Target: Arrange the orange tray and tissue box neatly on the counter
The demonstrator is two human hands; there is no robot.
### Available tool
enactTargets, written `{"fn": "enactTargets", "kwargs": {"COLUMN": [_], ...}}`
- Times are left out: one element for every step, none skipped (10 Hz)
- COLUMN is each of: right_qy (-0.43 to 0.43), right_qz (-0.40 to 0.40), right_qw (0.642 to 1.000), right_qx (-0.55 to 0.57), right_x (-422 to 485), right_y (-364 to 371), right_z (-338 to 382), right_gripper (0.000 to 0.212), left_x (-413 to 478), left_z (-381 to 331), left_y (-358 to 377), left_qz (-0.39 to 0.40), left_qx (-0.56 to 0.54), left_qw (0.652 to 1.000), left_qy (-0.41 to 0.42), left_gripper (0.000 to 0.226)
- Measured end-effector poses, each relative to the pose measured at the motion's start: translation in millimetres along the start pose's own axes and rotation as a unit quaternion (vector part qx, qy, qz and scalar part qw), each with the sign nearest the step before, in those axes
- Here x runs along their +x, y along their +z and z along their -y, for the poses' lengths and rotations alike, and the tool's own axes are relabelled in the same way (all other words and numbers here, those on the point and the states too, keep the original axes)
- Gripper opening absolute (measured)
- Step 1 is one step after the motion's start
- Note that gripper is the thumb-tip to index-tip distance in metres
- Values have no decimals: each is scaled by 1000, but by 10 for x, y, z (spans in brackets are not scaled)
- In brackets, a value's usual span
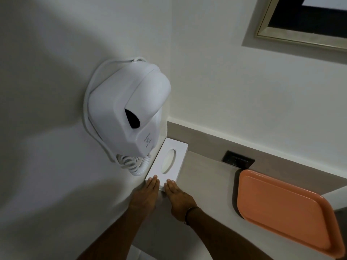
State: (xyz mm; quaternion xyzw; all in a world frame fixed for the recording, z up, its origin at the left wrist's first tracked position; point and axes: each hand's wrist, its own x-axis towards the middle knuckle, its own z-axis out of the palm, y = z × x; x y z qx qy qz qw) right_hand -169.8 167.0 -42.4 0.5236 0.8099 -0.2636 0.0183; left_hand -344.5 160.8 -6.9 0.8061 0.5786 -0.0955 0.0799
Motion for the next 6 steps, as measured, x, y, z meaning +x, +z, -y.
{"fn": "enactTargets", "kwargs": {"right_qy": [0, 10, 18, 27, 29, 8], "right_qz": [-6, -3, 6, 20, 23, -3], "right_qw": [1000, 1000, 1000, 999, 999, 1000], "right_qx": [0, -5, -10, -22, -28, -7], "right_x": [70, 85, 87, 66, 61, -106], "right_y": [-9, -45, -92, -157, -247, -265], "right_z": [59, 91, 123, 161, 182, 221], "right_gripper": [93, 95, 95, 93, 91, 98], "left_x": [25, 26, 23, -2, -12, -107], "left_z": [102, 128, 134, 152, 174, 121], "left_y": [-59, -96, -134, -114, -154, -192], "left_qz": [12, 21, 17, 2, 8, -13], "left_qx": [-4, 0, -14, -20, -19, -21], "left_qw": [1000, 999, 999, 999, 999, 999], "left_qy": [13, 28, 23, 30, 30, 30], "left_gripper": [65, 64, 63, 61, 65, 68]}}
